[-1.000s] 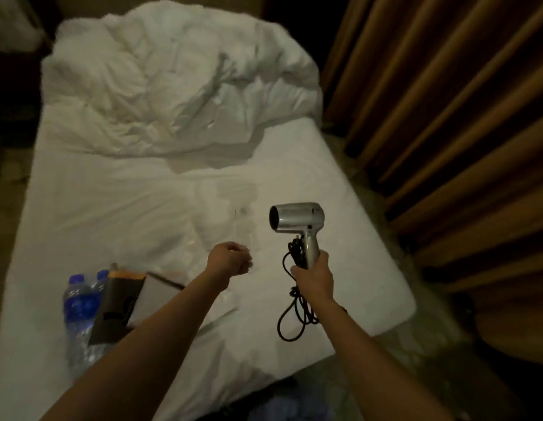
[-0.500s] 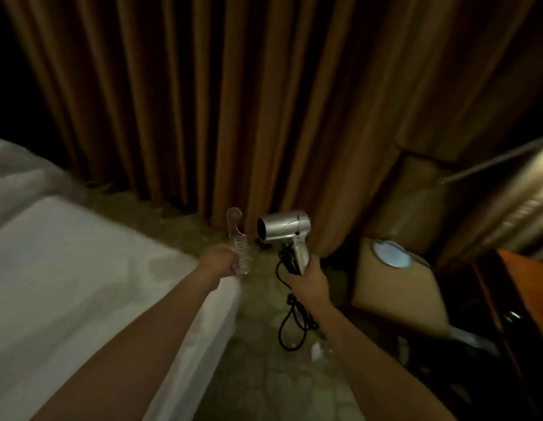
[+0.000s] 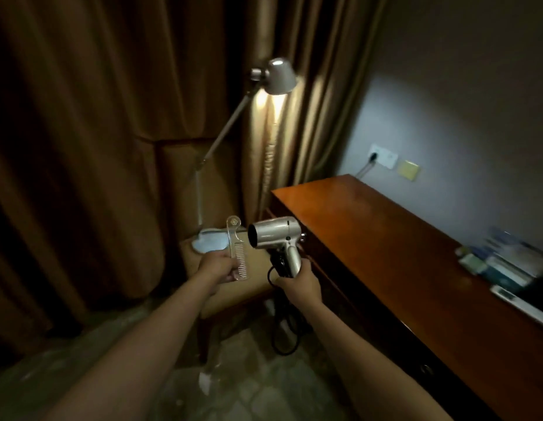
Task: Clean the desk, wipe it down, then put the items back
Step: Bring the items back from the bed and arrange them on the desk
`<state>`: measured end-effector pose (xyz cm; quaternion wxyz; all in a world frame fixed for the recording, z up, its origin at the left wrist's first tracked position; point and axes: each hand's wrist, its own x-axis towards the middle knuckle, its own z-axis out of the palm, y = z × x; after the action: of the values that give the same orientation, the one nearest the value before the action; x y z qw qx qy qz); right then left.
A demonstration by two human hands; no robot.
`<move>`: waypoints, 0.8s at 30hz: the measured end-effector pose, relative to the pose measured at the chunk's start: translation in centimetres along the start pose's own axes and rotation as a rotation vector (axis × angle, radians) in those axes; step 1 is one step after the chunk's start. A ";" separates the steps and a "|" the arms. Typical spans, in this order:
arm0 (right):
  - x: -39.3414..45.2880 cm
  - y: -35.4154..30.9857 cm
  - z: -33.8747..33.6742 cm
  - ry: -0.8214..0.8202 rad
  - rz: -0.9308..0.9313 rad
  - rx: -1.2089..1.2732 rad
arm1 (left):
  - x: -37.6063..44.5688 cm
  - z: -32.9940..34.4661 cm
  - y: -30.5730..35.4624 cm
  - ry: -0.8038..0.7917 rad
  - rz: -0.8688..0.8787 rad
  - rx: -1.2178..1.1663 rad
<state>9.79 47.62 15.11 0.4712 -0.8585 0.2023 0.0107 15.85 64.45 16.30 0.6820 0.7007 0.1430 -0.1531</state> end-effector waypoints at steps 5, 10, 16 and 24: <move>6.3 1.3 -5.0 0.160 0.117 0.084 | 7.2 7.7 4.8 -0.223 0.049 0.114; 11.4 2.2 -8.3 0.324 0.223 0.150 | 13.5 14.3 7.9 -0.385 0.053 0.236; 16.6 5.1 -10.8 0.435 0.369 0.212 | 19.0 20.7 7.8 -0.526 -0.013 0.366; 28.4 9.1 -15.6 0.437 0.445 0.199 | 28.5 29.9 10.0 -0.519 -0.023 0.472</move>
<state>29.94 21.02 10.53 0.4844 -0.7249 0.4812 -0.0912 45.30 34.01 13.06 0.5131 0.7752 -0.0665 -0.3624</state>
